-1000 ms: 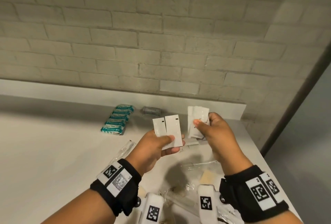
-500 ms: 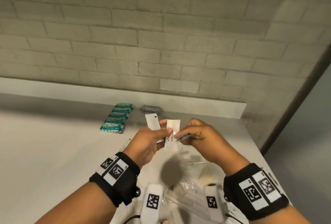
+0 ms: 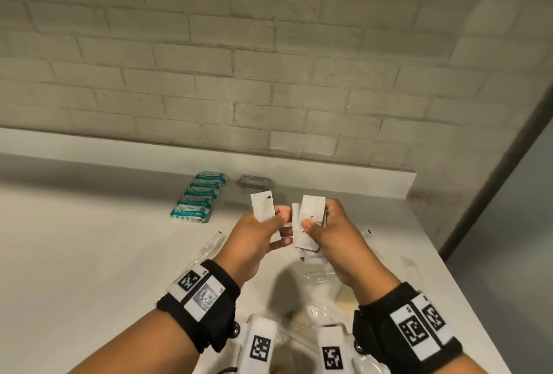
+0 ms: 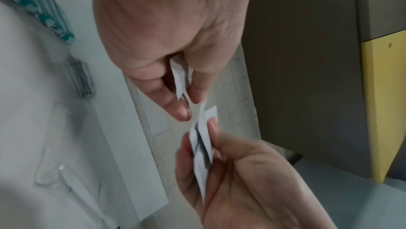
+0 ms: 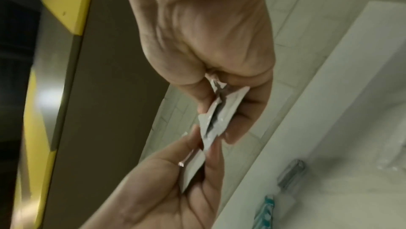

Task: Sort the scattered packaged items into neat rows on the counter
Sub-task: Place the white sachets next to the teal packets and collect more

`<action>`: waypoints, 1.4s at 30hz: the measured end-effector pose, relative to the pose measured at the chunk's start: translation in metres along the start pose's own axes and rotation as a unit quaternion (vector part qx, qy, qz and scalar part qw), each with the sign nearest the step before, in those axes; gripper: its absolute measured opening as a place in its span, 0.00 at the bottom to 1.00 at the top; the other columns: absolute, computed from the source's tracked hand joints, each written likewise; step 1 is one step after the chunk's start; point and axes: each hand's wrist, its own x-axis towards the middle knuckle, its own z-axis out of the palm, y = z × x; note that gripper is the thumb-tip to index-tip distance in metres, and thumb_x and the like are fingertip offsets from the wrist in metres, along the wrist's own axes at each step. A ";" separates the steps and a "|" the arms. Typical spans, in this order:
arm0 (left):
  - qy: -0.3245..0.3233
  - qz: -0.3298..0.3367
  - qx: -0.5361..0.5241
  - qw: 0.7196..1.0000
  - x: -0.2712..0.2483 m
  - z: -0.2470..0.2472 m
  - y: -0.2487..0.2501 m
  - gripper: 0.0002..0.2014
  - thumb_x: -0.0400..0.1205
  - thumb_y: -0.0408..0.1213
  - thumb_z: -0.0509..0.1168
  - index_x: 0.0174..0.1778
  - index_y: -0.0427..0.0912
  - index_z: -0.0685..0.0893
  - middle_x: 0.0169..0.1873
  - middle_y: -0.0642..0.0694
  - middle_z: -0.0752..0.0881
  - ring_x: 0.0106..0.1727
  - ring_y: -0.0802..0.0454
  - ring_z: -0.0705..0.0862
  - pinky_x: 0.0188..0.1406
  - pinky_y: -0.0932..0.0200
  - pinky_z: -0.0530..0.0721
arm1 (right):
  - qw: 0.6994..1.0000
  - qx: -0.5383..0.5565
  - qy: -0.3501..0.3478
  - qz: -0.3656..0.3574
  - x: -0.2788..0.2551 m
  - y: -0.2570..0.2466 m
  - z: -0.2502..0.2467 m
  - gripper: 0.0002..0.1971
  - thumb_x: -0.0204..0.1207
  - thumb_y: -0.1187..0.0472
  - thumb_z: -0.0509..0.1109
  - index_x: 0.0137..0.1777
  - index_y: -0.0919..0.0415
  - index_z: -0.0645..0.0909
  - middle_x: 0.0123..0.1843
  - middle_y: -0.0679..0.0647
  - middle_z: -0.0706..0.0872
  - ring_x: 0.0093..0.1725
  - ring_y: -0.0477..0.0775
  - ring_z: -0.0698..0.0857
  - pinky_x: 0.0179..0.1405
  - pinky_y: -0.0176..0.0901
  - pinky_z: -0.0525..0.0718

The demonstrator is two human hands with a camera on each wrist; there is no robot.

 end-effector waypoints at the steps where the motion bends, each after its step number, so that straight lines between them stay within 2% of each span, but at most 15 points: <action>1: 0.007 -0.020 0.006 1.000 0.000 -0.004 0.001 0.13 0.85 0.46 0.60 0.53 0.40 0.84 0.41 0.42 0.86 0.35 0.51 0.82 0.33 0.60 0.83 | 1.000 0.004 0.005 0.008 0.001 0.002 -0.004 0.15 0.80 0.67 0.67 0.62 0.52 0.71 0.55 0.53 0.85 0.56 0.57 0.86 0.60 0.61 0.84; 4: 0.011 -0.092 -0.006 0.996 0.005 -0.022 0.001 0.33 0.83 0.65 0.48 0.57 0.40 0.84 0.29 0.48 0.78 0.25 0.56 0.69 0.22 0.63 0.63 | 1.000 -0.004 0.010 0.024 0.003 0.003 -0.018 0.13 0.80 0.68 0.67 0.60 0.54 0.75 0.55 0.56 0.86 0.54 0.58 0.86 0.59 0.59 0.84; 8: -0.038 -0.094 0.095 0.990 0.003 -0.030 0.001 0.09 0.85 0.37 0.61 0.58 0.40 0.81 0.32 0.49 0.75 0.26 0.58 0.68 0.22 0.66 0.63 | 0.999 0.016 -0.024 0.023 0.004 -0.005 -0.036 0.13 0.82 0.71 0.64 0.64 0.62 0.78 0.49 0.56 0.86 0.41 0.48 0.83 0.34 0.33 0.81; 10: -0.066 -0.057 0.205 0.975 0.003 -0.033 0.006 0.09 0.82 0.30 0.65 0.57 0.43 0.80 0.36 0.48 0.82 0.31 0.56 0.75 0.27 0.64 0.70 | 0.999 -0.035 -0.039 0.005 0.003 -0.014 -0.044 0.13 0.82 0.69 0.63 0.65 0.61 0.77 0.45 0.53 0.85 0.38 0.45 0.81 0.26 0.28 0.77; 13: -0.059 -0.013 0.317 0.946 0.008 -0.038 0.011 0.19 0.73 0.33 0.76 0.56 0.51 0.80 0.39 0.45 0.85 0.38 0.51 0.83 0.41 0.57 0.79 | 0.982 -0.134 -0.127 -0.036 0.000 -0.034 -0.042 0.12 0.83 0.67 0.63 0.63 0.58 0.77 0.42 0.50 0.83 0.36 0.44 0.81 0.31 0.34 0.79; 16: -0.049 0.029 0.307 0.950 0.010 -0.028 0.020 0.23 0.69 0.33 0.79 0.57 0.50 0.80 0.35 0.45 0.84 0.33 0.53 0.81 0.33 0.62 0.77 | 0.946 -0.233 -0.219 -0.050 -0.003 -0.041 -0.022 0.10 0.82 0.65 0.64 0.61 0.56 0.76 0.44 0.50 0.84 0.41 0.48 0.82 0.37 0.43 0.81; 20: 0.013 0.051 0.070 0.996 0.010 -0.014 0.026 0.15 0.81 0.44 0.67 0.59 0.40 0.80 0.38 0.43 0.84 0.31 0.53 0.78 0.30 0.61 0.75 | 0.979 -0.128 -0.153 -0.050 0.003 -0.027 0.002 0.17 0.81 0.65 0.66 0.66 0.51 0.69 0.52 0.49 0.85 0.46 0.46 0.84 0.42 0.40 0.84; 22: -0.032 0.034 0.001 0.999 0.005 -0.011 0.019 0.24 0.82 0.53 0.62 0.65 0.39 0.81 0.48 0.40 0.87 0.43 0.48 0.84 0.43 0.55 0.80 | 0.988 -0.032 -0.144 -0.036 0.004 -0.022 0.008 0.28 0.81 0.68 0.65 0.76 0.47 0.61 0.63 0.48 0.82 0.58 0.48 0.84 0.56 0.45 0.85; 24: -0.065 0.004 -0.020 0.998 -0.004 -0.003 0.010 0.20 0.84 0.48 0.60 0.67 0.40 0.81 0.52 0.39 0.89 0.51 0.45 0.88 0.46 0.54 0.86 | 0.983 -0.018 -0.180 -0.034 0.001 -0.020 0.015 0.39 0.82 0.68 0.65 0.83 0.44 0.47 0.74 0.44 0.73 0.66 0.44 0.80 0.63 0.38 0.80; 28: -0.015 -0.040 -0.088 0.995 -0.003 0.005 0.009 0.10 0.86 0.37 0.59 0.53 0.40 0.85 0.37 0.43 0.89 0.35 0.49 0.88 0.28 0.59 0.84 | 0.968 -0.186 -0.153 -0.068 -0.008 -0.024 0.024 0.47 0.80 0.52 0.68 0.81 0.35 0.33 0.74 0.38 0.71 0.60 0.41 0.81 0.47 0.35 0.84; 30: 0.015 -0.032 -0.117 0.993 0.004 0.001 0.013 0.06 0.85 0.33 0.59 0.47 0.41 0.82 0.31 0.45 0.85 0.32 0.49 0.86 0.30 0.58 0.82 | 0.957 -0.254 -0.086 -0.110 -0.013 -0.029 0.018 0.52 0.73 0.45 0.74 0.81 0.33 0.35 0.70 0.44 0.76 0.58 0.43 0.81 0.55 0.43 0.83; 34: 0.003 -0.058 -0.038 0.998 0.003 0.001 0.018 0.06 0.82 0.26 0.59 0.52 0.34 0.78 0.25 0.44 0.80 0.25 0.51 0.79 0.23 0.61 0.80 | 0.881 -0.398 -0.166 -0.197 -0.024 -0.036 0.010 0.70 0.55 0.42 0.84 0.74 0.27 0.24 0.82 0.42 0.50 0.82 0.47 0.52 0.80 0.47 0.60; 36: -0.038 -0.074 0.018 0.996 0.000 0.006 0.017 0.12 0.81 0.32 0.60 0.58 0.35 0.82 0.34 0.39 0.85 0.32 0.44 0.84 0.25 0.58 0.81 | 0.826 -0.466 -0.225 -0.223 -0.025 -0.036 0.013 0.74 0.54 0.44 0.85 0.71 0.29 0.17 0.85 0.41 0.34 0.84 0.45 0.36 0.84 0.47 0.44; 38: -0.076 -0.108 0.035 0.991 -0.004 0.009 0.017 0.14 0.78 0.38 0.60 0.57 0.40 0.84 0.43 0.38 0.86 0.45 0.39 0.84 0.35 0.51 0.80 | 0.809 -0.480 -0.221 -0.255 -0.022 -0.037 0.015 0.72 0.58 0.48 0.84 0.72 0.31 0.17 0.85 0.44 0.41 0.85 0.47 0.42 0.83 0.44 0.49; 42: -0.104 -0.155 0.027 0.982 -0.005 0.003 0.018 0.10 0.80 0.27 0.55 0.39 0.39 0.81 0.28 0.45 0.81 0.30 0.53 0.82 0.25 0.61 0.77 | 0.832 -0.443 -0.193 -0.273 -0.016 -0.041 0.009 0.65 0.63 0.53 0.80 0.77 0.30 0.26 0.75 0.44 0.62 0.77 0.45 0.62 0.73 0.40 0.71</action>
